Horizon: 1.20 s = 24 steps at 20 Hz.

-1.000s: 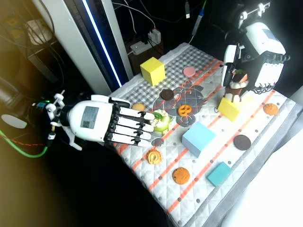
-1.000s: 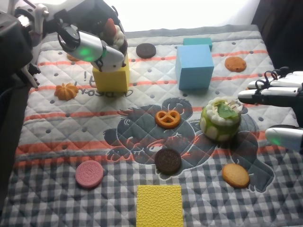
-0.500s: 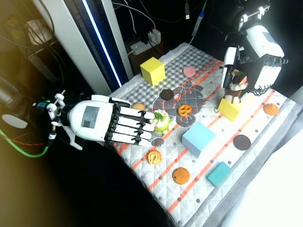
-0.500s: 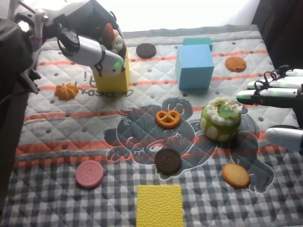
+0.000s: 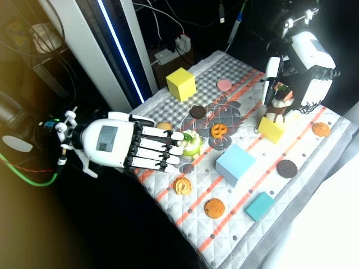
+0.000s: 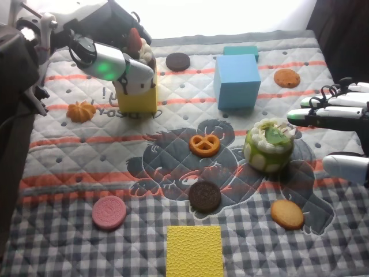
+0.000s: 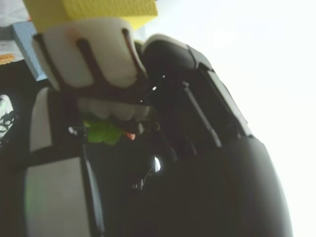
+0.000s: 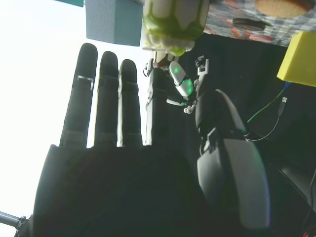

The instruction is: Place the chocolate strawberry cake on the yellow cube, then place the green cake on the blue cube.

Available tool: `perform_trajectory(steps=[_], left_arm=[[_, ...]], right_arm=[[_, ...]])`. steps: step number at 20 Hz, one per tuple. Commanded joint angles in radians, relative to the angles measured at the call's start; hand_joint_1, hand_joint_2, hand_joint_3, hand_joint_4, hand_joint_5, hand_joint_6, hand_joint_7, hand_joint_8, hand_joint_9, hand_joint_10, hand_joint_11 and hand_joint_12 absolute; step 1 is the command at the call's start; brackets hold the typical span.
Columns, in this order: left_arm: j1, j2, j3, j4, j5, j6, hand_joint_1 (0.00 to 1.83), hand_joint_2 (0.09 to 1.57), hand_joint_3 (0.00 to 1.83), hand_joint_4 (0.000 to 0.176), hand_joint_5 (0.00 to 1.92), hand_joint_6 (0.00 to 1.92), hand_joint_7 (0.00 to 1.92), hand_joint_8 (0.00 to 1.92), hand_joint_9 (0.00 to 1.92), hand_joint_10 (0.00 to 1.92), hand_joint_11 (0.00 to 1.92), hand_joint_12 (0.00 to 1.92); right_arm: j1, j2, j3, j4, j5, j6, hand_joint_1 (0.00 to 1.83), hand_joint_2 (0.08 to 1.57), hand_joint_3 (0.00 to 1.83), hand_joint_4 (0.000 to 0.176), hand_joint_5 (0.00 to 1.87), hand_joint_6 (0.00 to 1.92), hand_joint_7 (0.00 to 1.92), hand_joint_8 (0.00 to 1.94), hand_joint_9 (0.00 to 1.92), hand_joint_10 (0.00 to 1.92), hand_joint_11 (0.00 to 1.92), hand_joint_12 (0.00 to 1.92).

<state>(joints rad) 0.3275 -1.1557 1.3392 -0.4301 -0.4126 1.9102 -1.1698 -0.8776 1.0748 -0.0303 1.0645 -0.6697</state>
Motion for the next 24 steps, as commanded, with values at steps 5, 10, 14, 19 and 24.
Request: perform_trajectory(steps=[5,10,14,19,24], left_arm=[[-0.001,0.005,0.005,0.006,-0.11,-0.007,0.96,0.94,0.0,0.0,0.89,0.0,1.07,0.05,0.95,0.82,0.81,1.39],[0.006,0.007,0.004,0.006,-0.109,-0.007,0.95,0.95,0.0,0.0,0.9,0.0,1.11,0.04,0.96,0.89,0.84,1.44],[0.015,0.011,0.002,0.003,-0.106,-0.007,1.0,0.94,0.0,0.0,0.89,0.0,1.1,0.03,0.92,0.88,0.8,1.43],[0.024,0.018,0.002,-0.003,-0.101,-0.007,0.99,0.92,0.0,0.0,0.85,0.0,1.07,0.0,0.86,0.93,0.54,1.56],[0.025,0.027,-0.003,-0.004,-0.096,-0.007,0.86,0.92,0.0,0.008,0.69,0.0,0.89,0.0,0.65,0.82,0.26,1.52]], right_arm=[[0.011,-0.004,0.006,0.019,0.118,0.007,0.21,1.36,0.0,0.104,0.37,0.0,0.35,0.0,0.4,0.0,0.21,0.63],[0.01,-0.007,0.007,0.019,0.118,0.007,0.17,1.35,0.0,0.111,0.37,0.0,0.33,0.0,0.38,0.0,0.2,0.64],[0.008,-0.008,0.008,0.019,0.118,0.007,0.2,1.35,0.0,0.113,0.38,0.0,0.35,0.0,0.39,0.0,0.19,0.67],[0.006,-0.008,0.008,0.019,0.118,0.008,0.21,1.35,0.0,0.116,0.37,0.0,0.34,0.0,0.4,0.0,0.19,0.7],[0.005,-0.008,0.008,0.019,0.118,0.013,0.21,1.36,0.0,0.128,0.37,0.0,0.34,0.0,0.38,0.0,0.16,0.69]])
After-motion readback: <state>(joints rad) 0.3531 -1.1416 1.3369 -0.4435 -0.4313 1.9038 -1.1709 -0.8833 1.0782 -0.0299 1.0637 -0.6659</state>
